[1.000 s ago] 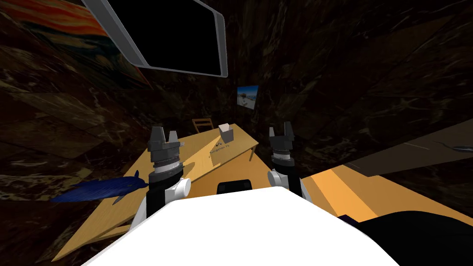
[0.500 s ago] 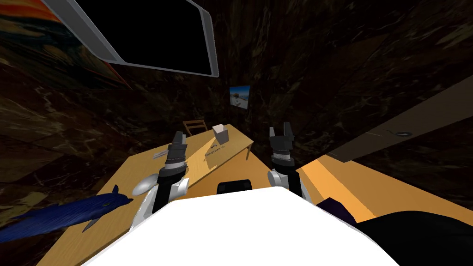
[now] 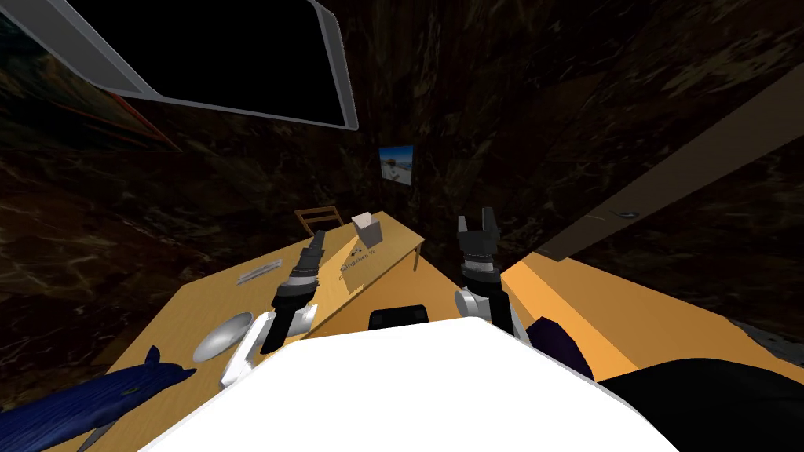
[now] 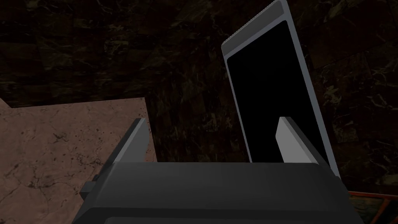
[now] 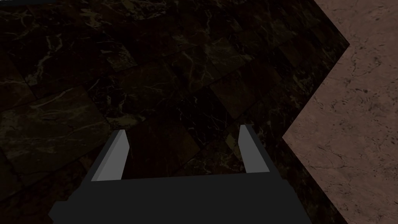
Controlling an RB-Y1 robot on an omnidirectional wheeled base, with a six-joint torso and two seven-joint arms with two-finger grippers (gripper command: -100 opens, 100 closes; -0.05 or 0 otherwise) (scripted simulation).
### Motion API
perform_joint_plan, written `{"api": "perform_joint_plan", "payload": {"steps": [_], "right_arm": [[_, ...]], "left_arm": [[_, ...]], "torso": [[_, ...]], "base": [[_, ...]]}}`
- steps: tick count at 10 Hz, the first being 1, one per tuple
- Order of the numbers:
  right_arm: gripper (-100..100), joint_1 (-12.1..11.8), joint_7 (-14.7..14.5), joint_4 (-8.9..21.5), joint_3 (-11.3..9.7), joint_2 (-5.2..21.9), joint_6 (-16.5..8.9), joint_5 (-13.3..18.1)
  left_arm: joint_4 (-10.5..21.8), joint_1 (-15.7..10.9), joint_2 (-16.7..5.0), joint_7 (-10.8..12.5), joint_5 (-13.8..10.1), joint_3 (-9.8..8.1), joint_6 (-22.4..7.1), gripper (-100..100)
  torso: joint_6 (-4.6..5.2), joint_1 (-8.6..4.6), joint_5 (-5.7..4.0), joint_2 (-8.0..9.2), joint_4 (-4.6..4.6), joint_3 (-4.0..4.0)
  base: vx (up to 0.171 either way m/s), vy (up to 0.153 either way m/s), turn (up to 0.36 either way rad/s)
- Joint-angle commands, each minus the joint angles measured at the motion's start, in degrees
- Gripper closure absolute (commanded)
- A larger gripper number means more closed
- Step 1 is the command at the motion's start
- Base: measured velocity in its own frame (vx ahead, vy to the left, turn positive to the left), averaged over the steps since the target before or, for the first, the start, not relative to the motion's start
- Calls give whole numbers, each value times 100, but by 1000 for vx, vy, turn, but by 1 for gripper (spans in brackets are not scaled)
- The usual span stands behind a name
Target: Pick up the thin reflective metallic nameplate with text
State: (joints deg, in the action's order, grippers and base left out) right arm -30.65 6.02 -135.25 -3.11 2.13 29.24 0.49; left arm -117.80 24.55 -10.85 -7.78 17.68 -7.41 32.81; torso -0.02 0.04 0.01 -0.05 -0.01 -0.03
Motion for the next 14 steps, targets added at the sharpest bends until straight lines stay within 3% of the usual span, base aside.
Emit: {"api": "perform_joint_plan", "payload": {"steps": [1,2,5,6,7,8,9,10,11,12,13,14], "right_arm": [[0,0,0,0,0,0,0,0],[0,1,0,0,0,0,0,0],[0,0,0,0,0,0,0,0],[0,1,0,0,0,0,0,0],[0,0,0,0,0,0,0,0],[0,1,0,0,0,0,0,0],[0,0,0,0,0,0,0,0],[0,0,0,0,0,0,0,0],[0,0,0,0,0,0,0,0],[0,0,0,0,0,0,0,0],[0,0,0,0,0,0,0,0],[0,0,0,0,0,0,0,0]], "left_arm": [[286,-96,-156,-17,232,-40,11,-100],[374,-96,-156,-17,232,-40,11,-100],[852,-239,-449,-13,606,-148,51,-100],[973,-239,-449,-13,606,-148,51,-100],[1132,-308,-593,-13,797,-200,77,-100],[1286,-308,-593,-13,797,-200,77,-100],[1543,-375,-736,-14,989,-251,108,-100],[1607,-375,-736,-14,989,-251,108,-100],[1788,-440,-877,-17,1181,-300,143,-100],[1931,-440,-877,-17,1181,-300,143,-100],[2121,-501,-1018,-21,1373,-348,182,-100],[2264,-501,-1018,-21,1373,-348,182,-100]], "torso": [[0,0,0,0,0,0],[4,-1,-1,0,0,0],[-1,-1,0,2,0,1],[3,-2,-1,1,1,1],[-2,-1,-1,1,1,1],[3,-1,-1,1,1,0],[-2,0,0,0,0,0],[2,0,-1,0,0,0],[-3,0,-1,2,1,1],[2,0,-1,1,1,1],[-2,1,0,1,1,1],[1,1,-1,1,1,1]], "base": [[6,3,-218],[5,7,-95],[5,4,-185],[5,9,-103],[5,4,-230],[4,10,-112],[5,6,-231],[4,11,-116],[5,8,-219],[3,12,-125],[5,10,-217],[5,14,-134]]}}
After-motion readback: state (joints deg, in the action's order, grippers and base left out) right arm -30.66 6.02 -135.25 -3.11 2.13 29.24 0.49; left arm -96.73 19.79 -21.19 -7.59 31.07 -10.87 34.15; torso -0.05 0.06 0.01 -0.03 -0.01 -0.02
